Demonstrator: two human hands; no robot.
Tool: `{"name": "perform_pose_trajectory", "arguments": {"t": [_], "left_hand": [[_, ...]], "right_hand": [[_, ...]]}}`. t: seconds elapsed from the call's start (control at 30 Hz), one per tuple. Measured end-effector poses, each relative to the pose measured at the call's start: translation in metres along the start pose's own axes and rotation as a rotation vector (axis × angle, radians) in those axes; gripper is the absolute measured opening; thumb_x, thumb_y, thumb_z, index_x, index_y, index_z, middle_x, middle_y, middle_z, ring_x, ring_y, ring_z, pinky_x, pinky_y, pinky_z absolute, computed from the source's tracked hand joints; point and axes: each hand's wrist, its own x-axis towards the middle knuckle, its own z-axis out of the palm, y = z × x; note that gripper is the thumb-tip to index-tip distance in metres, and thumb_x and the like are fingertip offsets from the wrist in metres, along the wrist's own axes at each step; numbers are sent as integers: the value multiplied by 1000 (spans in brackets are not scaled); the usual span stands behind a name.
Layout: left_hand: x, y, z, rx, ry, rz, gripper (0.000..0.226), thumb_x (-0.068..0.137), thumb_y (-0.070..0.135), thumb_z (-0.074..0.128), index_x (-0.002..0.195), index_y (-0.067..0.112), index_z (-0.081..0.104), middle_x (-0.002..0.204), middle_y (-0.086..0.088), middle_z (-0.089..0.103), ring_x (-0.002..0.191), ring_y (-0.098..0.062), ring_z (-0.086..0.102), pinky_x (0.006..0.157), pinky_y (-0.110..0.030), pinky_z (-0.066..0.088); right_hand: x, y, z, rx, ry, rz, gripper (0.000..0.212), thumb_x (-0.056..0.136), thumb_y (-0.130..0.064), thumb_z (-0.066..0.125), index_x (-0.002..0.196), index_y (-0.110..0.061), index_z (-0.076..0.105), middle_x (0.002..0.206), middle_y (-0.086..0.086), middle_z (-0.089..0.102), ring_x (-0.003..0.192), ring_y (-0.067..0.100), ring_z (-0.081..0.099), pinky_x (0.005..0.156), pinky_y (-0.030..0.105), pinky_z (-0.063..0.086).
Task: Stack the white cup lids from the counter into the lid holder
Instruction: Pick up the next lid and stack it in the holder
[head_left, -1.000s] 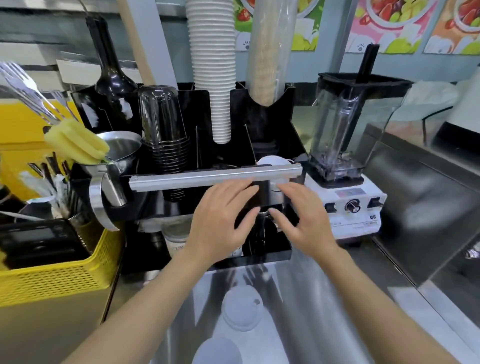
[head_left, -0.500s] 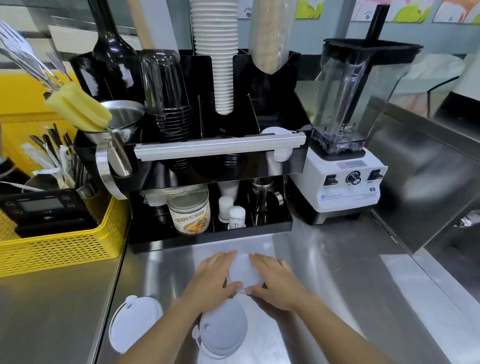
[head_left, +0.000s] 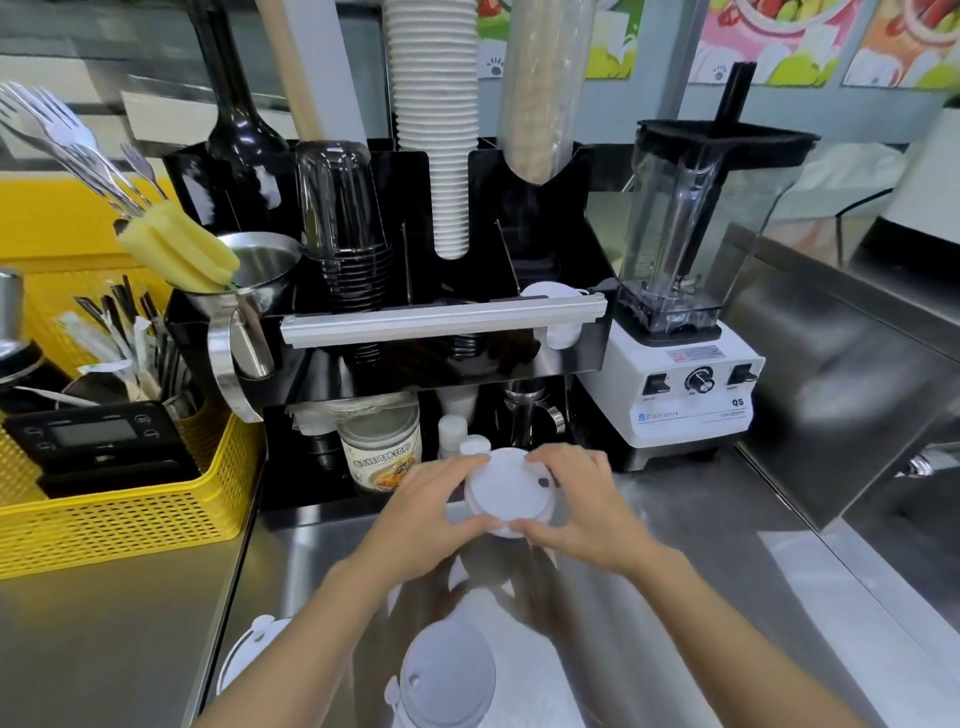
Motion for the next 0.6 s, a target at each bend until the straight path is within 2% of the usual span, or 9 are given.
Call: {"name": "perform_pose_trajectory", "arguments": {"t": [0.03, 0.13, 0.23, 0.3, 0.37, 0.43, 0.53, 0.6], "left_hand": [[5, 10, -9, -9, 28, 28, 76, 64, 68, 49, 131, 33, 43, 122, 25, 39, 116, -5, 34, 98, -23, 25], [22, 40, -37, 2, 102, 142, 70, 66, 63, 53, 127, 28, 49, 126, 17, 46, 118, -4, 35, 102, -23, 24], [45, 67, -61, 31, 152, 232, 52, 77, 44, 67, 123, 22, 54, 130, 9, 50, 115, 1, 34, 102, -22, 21], [64, 80, -76, 53, 167, 280, 48, 77, 42, 65, 119, 21, 57, 130, 6, 53, 117, -4, 42, 102, -25, 26], [83, 92, -89, 58, 183, 329, 46, 76, 42, 65, 115, 18, 60, 128, 1, 57, 119, -13, 48, 102, -29, 31], [103, 101, -100, 29, 201, 321, 39, 79, 33, 69, 113, 17, 61, 127, 1, 57, 118, -13, 49, 101, -25, 31], [134, 108, -112, 37, 198, 293, 33, 81, 24, 68, 113, 19, 61, 126, 4, 57, 116, -9, 49, 95, -17, 31], [153, 109, -116, 60, 177, 307, 32, 82, 18, 67, 113, 18, 61, 125, 2, 58, 115, -12, 50, 92, -15, 33]], "right_hand": [[5, -3, -11, 9, 37, -16, 62, 66, -56, 58, 113, -18, 47, 109, -6, 53, 101, 7, 43, 90, 12, 16], [19, -10, -45, 18, 139, -67, 57, 67, -53, 59, 112, -21, 44, 110, -7, 49, 105, 8, 41, 92, 19, 21], [38, -15, -78, -2, 223, -85, 58, 67, -52, 57, 111, -17, 46, 110, -7, 47, 106, 6, 37, 93, 11, 15], [53, -16, -99, -39, 259, -108, 60, 67, -54, 56, 112, -15, 48, 109, -7, 47, 104, 4, 36, 94, 10, 13], [69, -16, -120, -56, 280, -119, 63, 66, -56, 55, 113, -15, 50, 108, -7, 49, 103, 6, 38, 94, 13, 13], [86, -17, -140, -58, 286, -108, 64, 66, -56, 57, 115, -15, 50, 107, -7, 50, 100, 1, 36, 94, 21, 18], [110, -16, -161, -32, 247, -49, 58, 71, -40, 73, 118, -16, 49, 107, -9, 48, 98, -9, 34, 94, 31, 22], [123, -12, -167, -52, 229, -14, 57, 73, -34, 74, 120, -17, 48, 109, -9, 46, 99, -2, 31, 95, 33, 22]]}}
